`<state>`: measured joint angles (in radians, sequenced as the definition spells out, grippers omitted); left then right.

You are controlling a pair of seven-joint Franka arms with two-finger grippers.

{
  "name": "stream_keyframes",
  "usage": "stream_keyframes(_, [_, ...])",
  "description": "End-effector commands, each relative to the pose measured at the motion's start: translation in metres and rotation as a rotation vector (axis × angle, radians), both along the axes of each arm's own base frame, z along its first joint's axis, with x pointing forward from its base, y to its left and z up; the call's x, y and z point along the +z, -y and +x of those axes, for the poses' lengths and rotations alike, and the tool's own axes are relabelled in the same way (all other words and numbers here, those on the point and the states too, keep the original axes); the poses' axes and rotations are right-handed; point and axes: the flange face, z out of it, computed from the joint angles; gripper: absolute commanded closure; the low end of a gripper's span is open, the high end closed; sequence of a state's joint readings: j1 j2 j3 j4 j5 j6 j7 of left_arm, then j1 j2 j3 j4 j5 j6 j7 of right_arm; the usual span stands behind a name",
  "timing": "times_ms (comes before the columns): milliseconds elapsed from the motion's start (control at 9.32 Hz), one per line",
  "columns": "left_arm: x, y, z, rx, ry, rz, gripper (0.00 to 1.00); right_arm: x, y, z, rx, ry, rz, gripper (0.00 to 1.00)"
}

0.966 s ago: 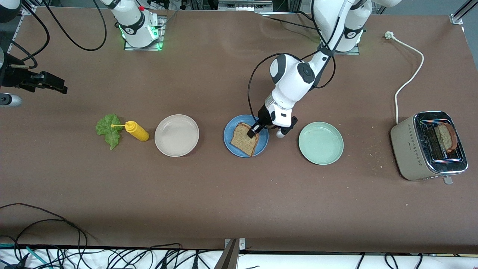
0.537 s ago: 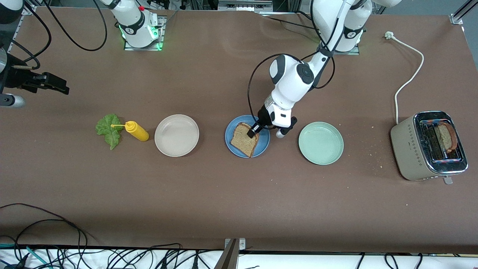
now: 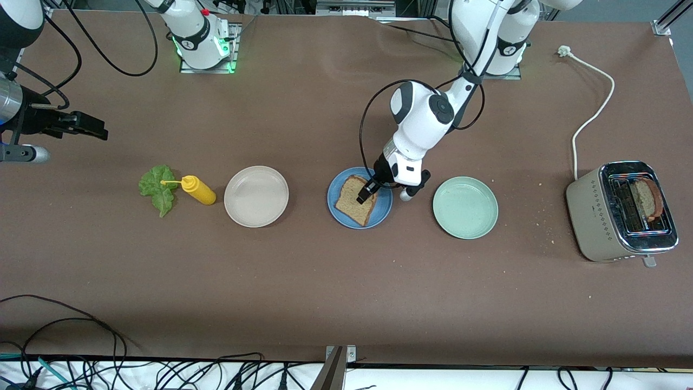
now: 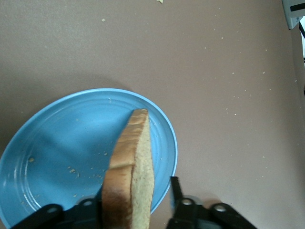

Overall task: Make sandwich in blue plate with both arms
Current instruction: 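Lower the bread onto the blue plate and open the left gripper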

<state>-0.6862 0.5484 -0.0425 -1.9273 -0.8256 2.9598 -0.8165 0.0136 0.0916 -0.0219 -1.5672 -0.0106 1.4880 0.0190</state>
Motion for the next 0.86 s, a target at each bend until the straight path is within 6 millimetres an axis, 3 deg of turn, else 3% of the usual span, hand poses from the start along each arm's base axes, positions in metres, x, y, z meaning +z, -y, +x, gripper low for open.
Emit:
stream_keyframes(0, [-0.001, 0.002, -0.001, -0.007, 0.005, -0.001, 0.15, -0.022, -0.002, 0.013, -0.006, -0.04, 0.053, 0.0])
stream_keyframes(322, [-0.006, -0.004, -0.015, -0.107, -0.024, 0.032, 0.16, -0.063, 0.008, 0.03, -0.014, -0.078, 0.038, 0.0])
stream_keyframes(537, [-0.012, -0.024, -0.037, -0.207, -0.026, 0.086, 0.16, -0.066, 0.024, 0.033, 0.031, -0.06, -0.072, 0.0])
stream_keyframes(751, [-0.023, -0.027, -0.051, -0.255, -0.049, 0.115, 0.16, -0.063, 0.021, 0.033, 0.043, -0.054, -0.091, 0.0])
